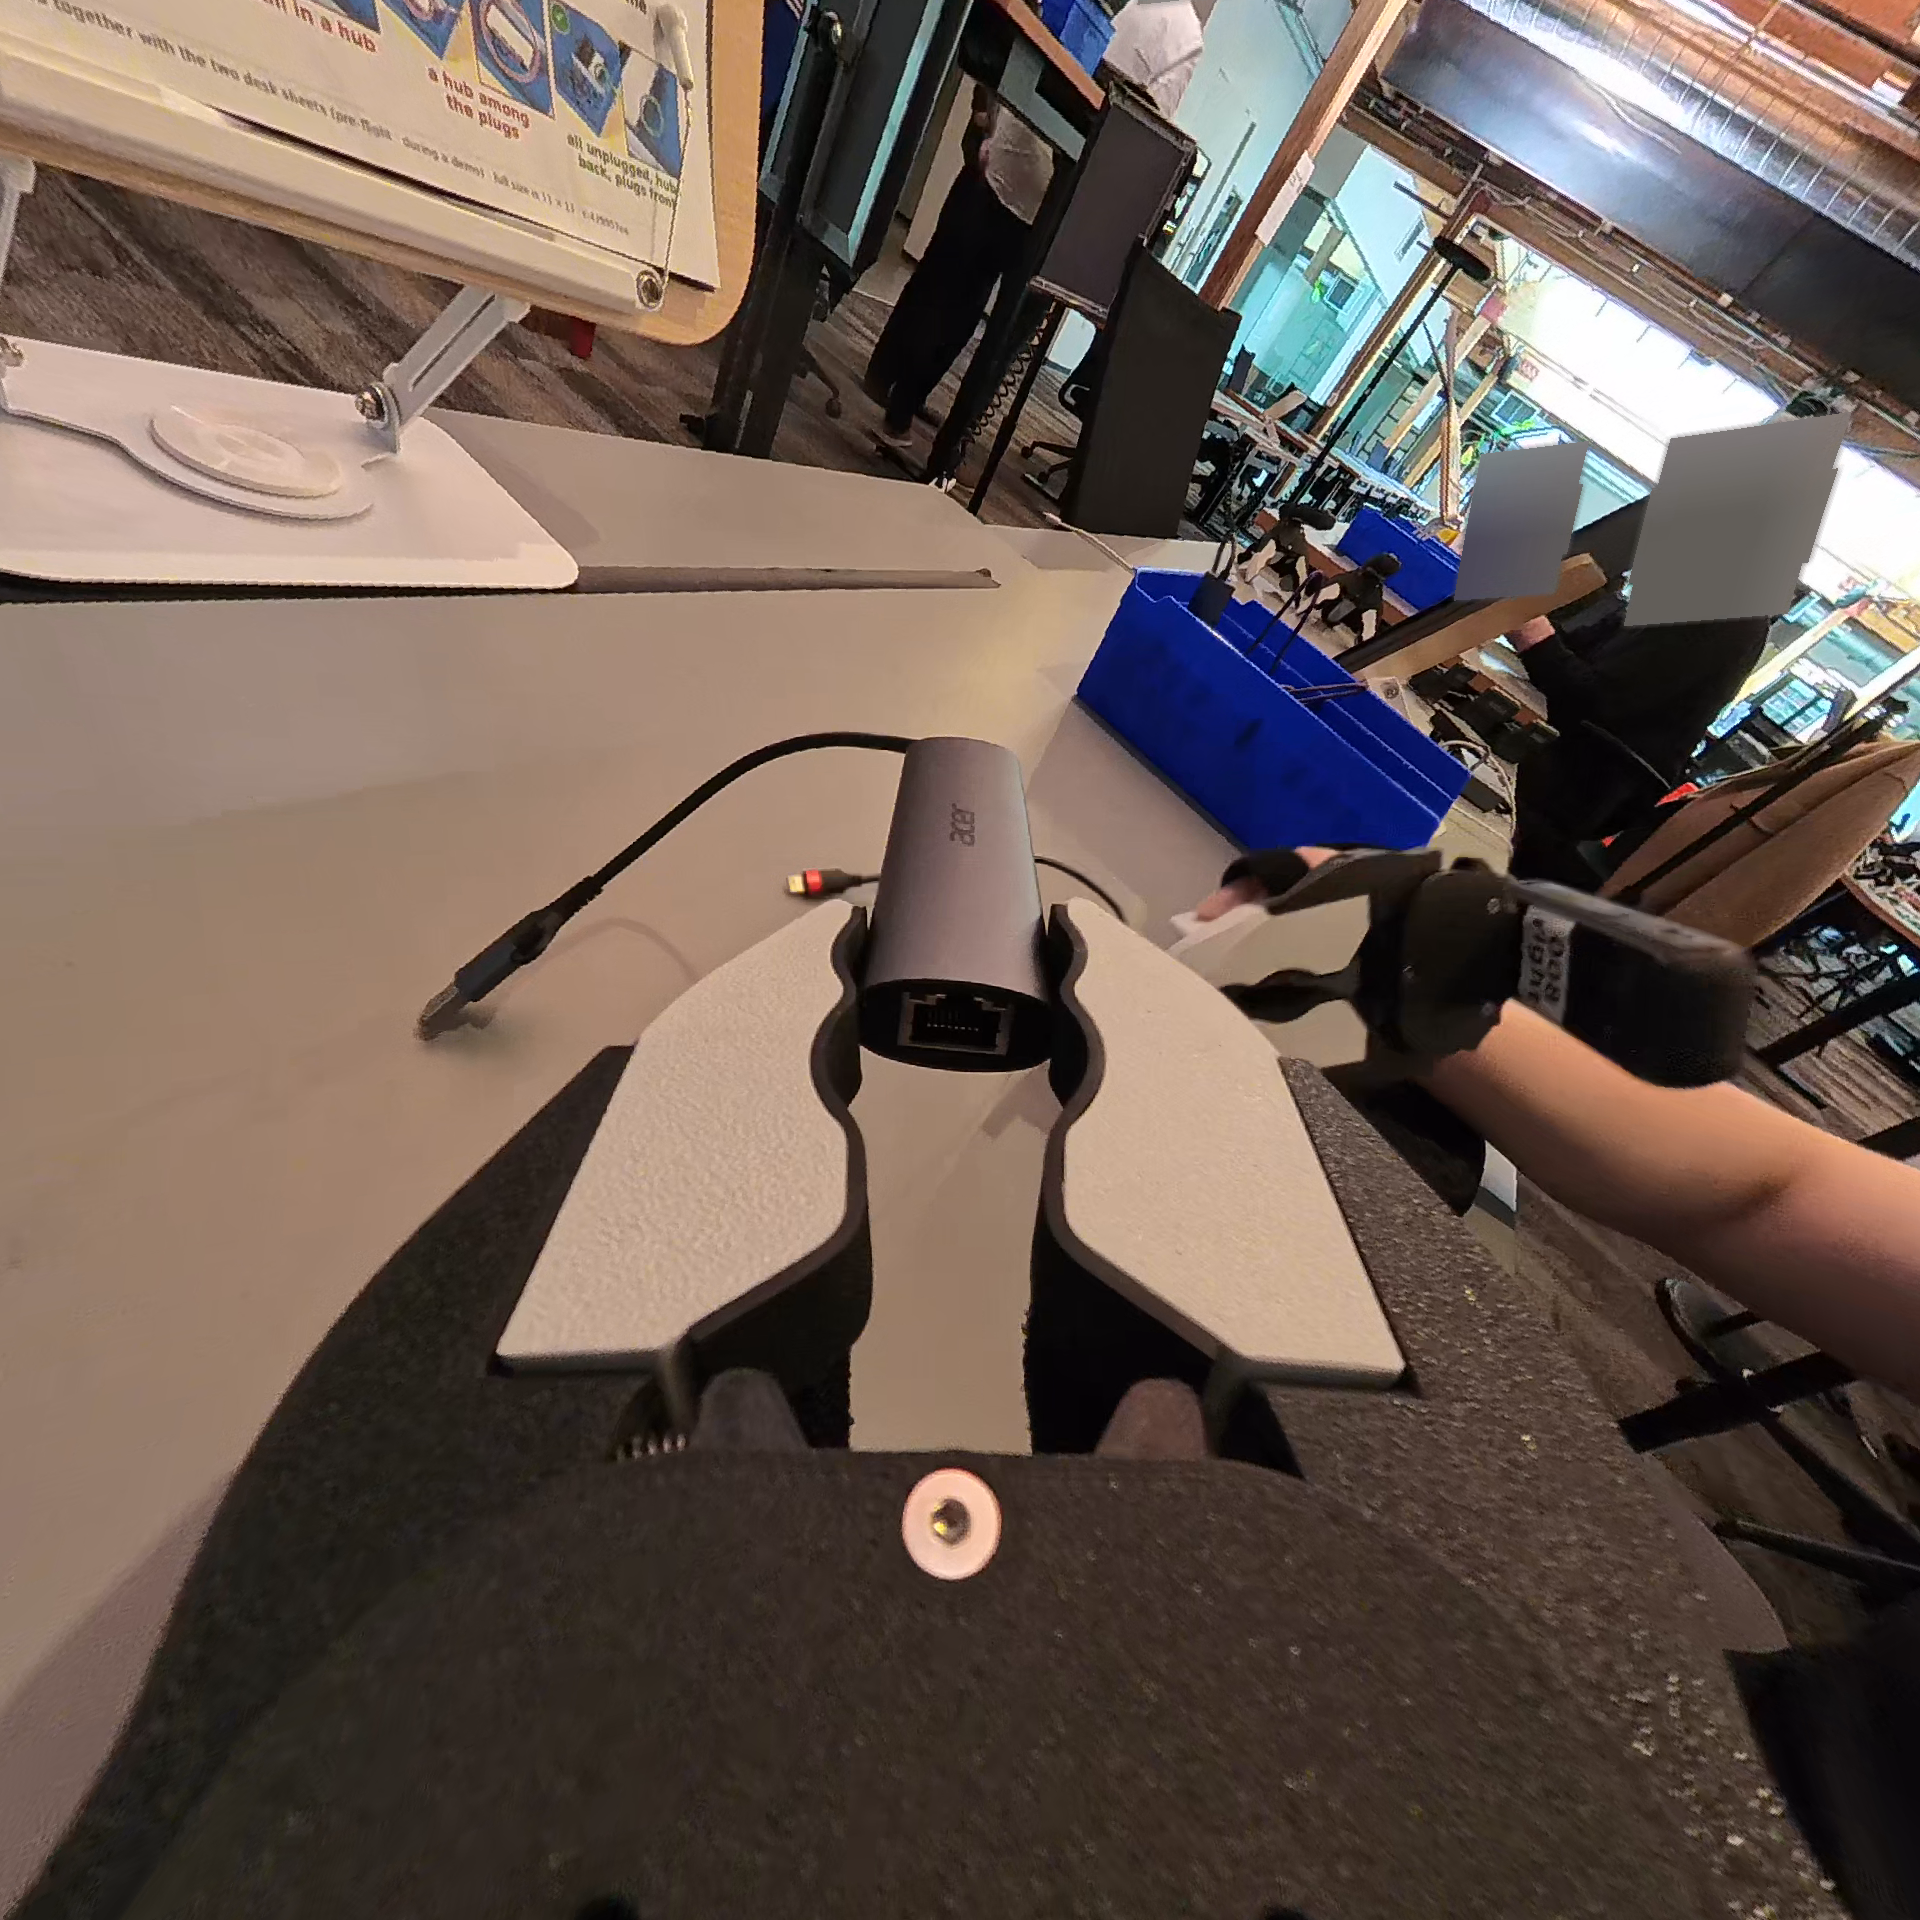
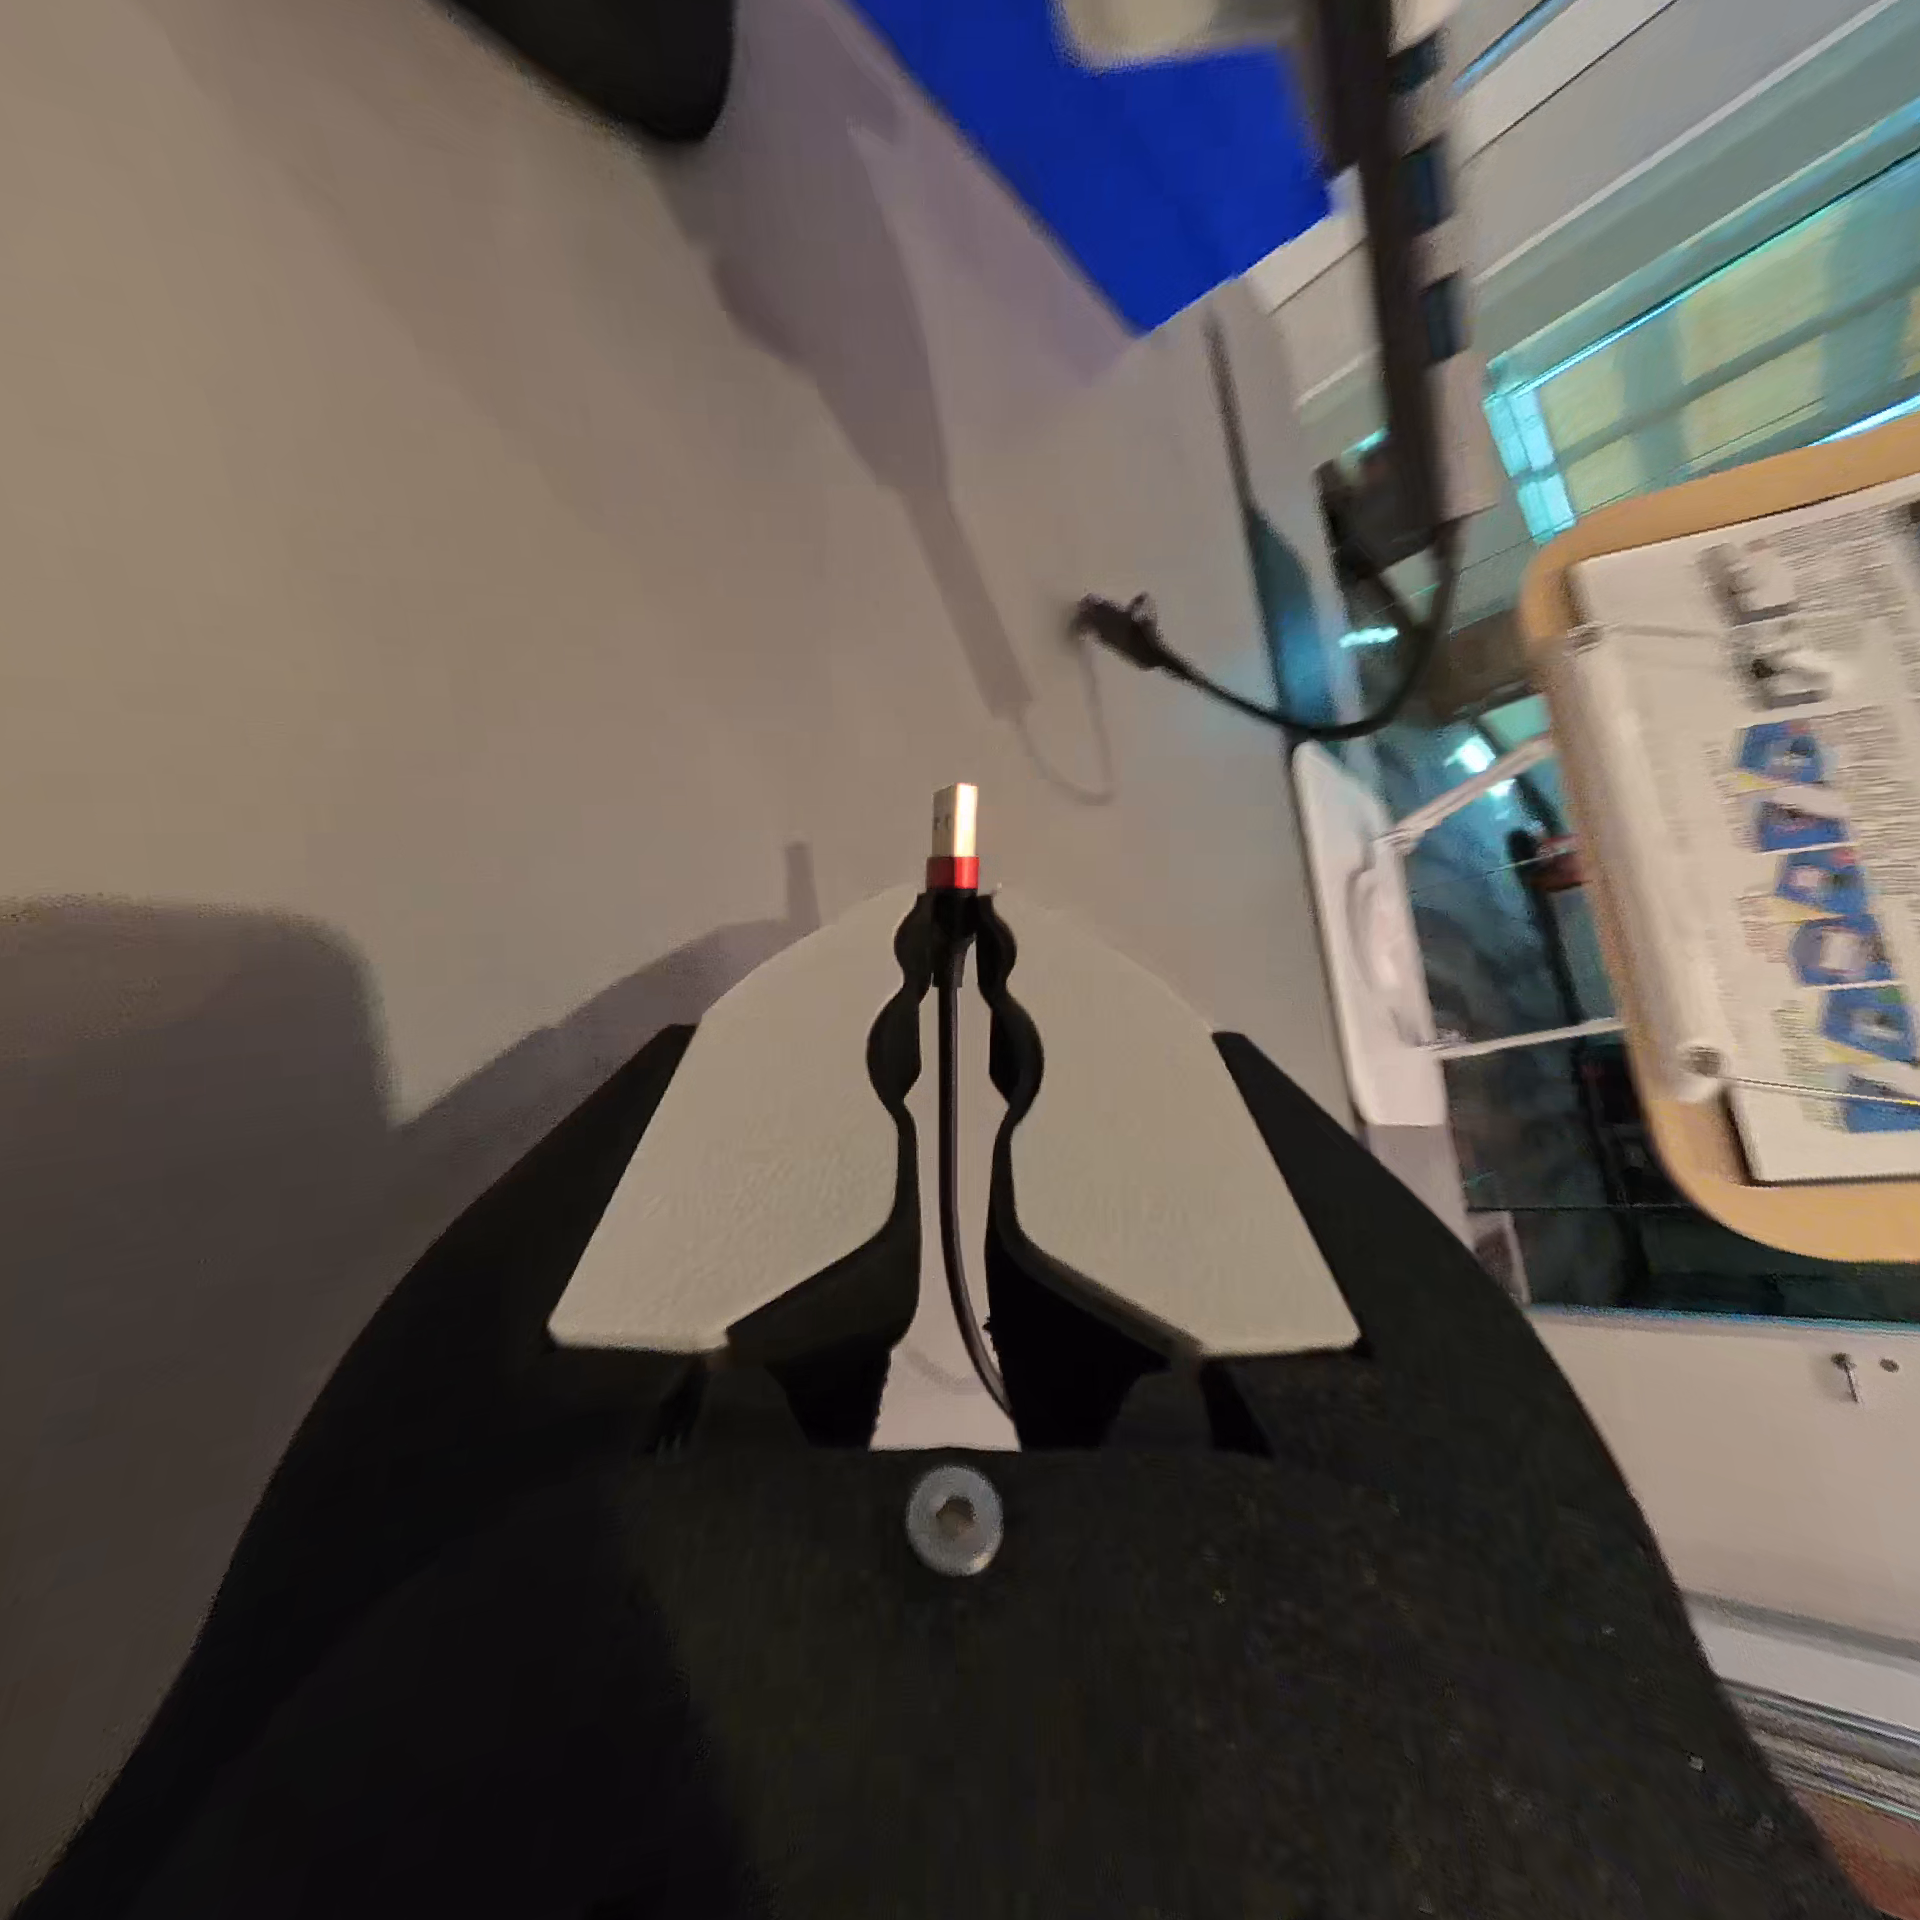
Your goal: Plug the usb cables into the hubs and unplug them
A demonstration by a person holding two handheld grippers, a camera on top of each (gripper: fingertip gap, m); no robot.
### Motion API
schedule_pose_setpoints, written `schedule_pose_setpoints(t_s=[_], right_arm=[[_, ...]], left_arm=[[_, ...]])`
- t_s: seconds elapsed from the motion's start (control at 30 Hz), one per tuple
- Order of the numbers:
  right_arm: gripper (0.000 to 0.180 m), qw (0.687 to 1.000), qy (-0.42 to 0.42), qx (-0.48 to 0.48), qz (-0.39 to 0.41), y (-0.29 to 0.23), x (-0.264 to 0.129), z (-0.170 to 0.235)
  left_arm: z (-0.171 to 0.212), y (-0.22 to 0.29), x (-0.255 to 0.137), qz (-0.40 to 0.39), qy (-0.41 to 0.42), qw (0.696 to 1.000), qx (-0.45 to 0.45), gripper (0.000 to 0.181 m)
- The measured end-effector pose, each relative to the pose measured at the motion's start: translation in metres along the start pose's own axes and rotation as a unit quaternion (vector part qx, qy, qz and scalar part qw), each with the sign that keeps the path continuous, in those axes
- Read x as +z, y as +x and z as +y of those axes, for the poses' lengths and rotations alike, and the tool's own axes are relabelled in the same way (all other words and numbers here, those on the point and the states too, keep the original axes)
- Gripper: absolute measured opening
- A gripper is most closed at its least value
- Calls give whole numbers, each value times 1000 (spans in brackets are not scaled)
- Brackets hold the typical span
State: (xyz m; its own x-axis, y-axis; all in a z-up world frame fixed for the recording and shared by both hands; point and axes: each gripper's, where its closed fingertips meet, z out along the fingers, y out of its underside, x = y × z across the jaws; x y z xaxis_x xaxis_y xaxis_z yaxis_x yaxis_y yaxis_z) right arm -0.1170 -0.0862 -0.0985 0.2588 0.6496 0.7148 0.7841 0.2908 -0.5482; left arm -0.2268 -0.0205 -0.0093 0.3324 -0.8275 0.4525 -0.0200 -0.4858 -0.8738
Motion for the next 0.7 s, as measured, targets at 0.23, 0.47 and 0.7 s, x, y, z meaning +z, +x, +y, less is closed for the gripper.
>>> schedule_pose_setpoints(t_s=[0.23,0.47,0.7], right_arm=[[7,995,-57,22,-74,-24,15,13],[8,990,-78,30,-112,-40,19,18],[8,984,-44,84,-148,-50,13,11]], left_arm=[[3,-1,1,4,0,1000,-11,33],[21,7,11,12,-18,1000,-11,32],[35,10,18,15,-31,999,-13,33]])
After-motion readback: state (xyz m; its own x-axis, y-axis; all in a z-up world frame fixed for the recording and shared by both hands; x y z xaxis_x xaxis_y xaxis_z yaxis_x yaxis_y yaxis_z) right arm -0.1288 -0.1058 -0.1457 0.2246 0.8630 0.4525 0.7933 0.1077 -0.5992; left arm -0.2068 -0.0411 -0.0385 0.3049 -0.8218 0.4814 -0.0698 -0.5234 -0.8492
